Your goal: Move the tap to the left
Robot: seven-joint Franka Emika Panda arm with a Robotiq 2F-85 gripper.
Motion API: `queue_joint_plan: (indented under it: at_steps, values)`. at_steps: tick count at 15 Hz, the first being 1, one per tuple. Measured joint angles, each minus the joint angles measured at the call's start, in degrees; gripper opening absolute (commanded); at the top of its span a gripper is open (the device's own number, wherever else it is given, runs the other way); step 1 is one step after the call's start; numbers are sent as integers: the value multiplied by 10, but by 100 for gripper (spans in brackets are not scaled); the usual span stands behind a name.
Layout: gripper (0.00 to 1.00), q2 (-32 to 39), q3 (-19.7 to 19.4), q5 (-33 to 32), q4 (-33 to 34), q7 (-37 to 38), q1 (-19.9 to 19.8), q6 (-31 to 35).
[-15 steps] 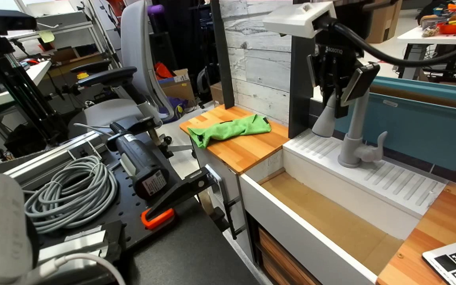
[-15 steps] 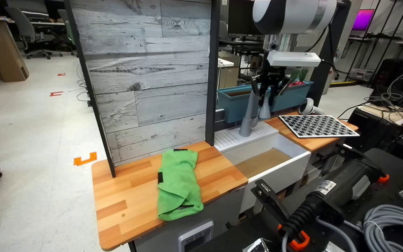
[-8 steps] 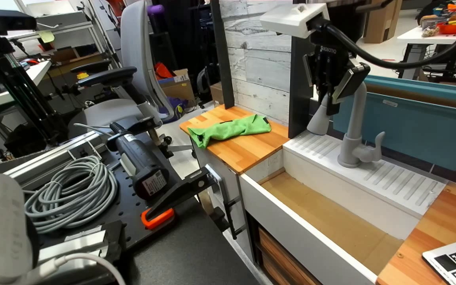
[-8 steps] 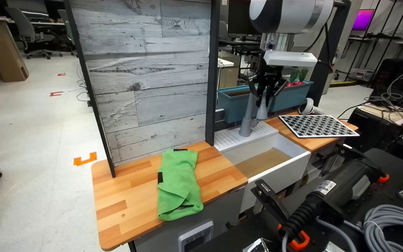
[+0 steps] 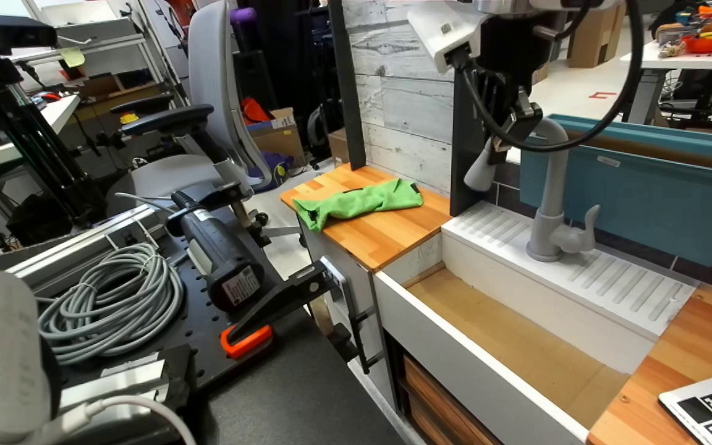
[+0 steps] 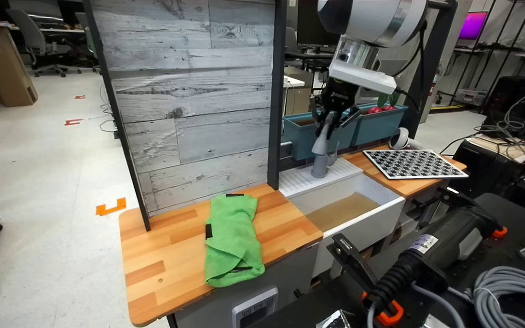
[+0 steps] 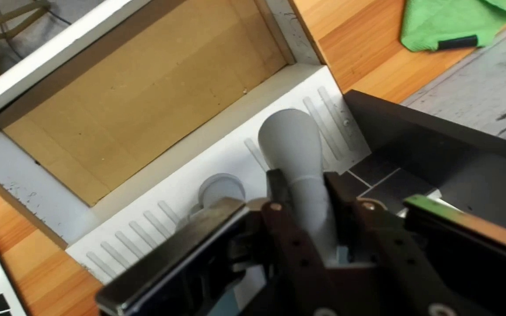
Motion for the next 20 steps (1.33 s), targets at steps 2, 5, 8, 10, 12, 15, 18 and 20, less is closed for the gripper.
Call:
queue_joint_plan:
  at_steps: [2, 5, 8, 10, 12, 15, 18, 20]
  values:
    - [6, 9, 21, 39, 9, 2, -6, 29]
    - [6, 24, 45, 86, 16, 6, -14, 87]
    - [52, 33, 72, 116, 16, 6, -33, 130]
    - [65, 35, 86, 123, 15, 4, -43, 139]
    - [80, 35, 96, 123, 16, 0, -49, 140]
    - [100, 35, 113, 124, 17, -11, -59, 140]
    - [100, 29, 134, 124, 10, -36, -73, 140]
    - [100, 16, 139, 124, -7, -57, -81, 140]
